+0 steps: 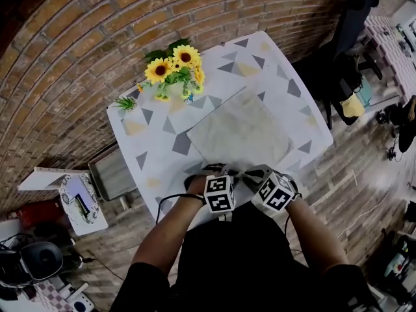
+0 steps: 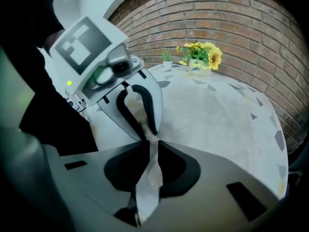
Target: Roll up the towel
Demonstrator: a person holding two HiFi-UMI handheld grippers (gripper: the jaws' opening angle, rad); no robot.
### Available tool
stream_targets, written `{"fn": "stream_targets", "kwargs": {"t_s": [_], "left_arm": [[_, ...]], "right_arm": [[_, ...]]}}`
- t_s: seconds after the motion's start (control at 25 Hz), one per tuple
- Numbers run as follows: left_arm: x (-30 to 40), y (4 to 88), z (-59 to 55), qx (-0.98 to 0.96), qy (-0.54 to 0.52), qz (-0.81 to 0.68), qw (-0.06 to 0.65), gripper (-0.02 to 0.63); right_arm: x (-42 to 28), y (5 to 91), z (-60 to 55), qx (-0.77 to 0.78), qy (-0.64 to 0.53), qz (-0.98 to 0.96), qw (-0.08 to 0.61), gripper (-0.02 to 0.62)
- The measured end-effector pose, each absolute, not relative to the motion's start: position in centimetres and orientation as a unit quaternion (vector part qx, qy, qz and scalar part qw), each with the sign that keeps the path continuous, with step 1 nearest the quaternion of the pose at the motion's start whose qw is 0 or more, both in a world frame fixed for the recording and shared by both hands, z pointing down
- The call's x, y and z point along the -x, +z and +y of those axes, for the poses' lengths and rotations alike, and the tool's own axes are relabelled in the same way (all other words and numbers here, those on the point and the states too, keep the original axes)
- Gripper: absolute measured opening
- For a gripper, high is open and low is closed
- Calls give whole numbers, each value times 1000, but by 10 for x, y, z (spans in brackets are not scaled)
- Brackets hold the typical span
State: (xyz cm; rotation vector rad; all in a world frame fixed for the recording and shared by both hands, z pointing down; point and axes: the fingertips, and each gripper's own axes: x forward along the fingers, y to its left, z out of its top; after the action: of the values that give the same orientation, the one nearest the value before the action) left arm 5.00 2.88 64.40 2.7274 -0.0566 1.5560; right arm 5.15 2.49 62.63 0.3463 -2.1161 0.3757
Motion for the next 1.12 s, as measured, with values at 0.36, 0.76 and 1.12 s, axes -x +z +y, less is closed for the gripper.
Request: {"fn": "stream_targets", "kwargs": {"t_s": [0.36, 0.76, 1.12], "left_arm": [[-41, 632, 20, -870, 491, -43, -21, 143], [-45, 641, 28, -843, 524, -2, -125, 152], [-51, 628, 25, -841, 511, -14, -174, 169]], "right_arm": [[-48, 646, 33, -120, 85, -845, 513, 114], [-48, 644, 31, -120, 95, -847, 509, 38], [-54, 634, 24, -146, 181, -855, 464, 35]]}}
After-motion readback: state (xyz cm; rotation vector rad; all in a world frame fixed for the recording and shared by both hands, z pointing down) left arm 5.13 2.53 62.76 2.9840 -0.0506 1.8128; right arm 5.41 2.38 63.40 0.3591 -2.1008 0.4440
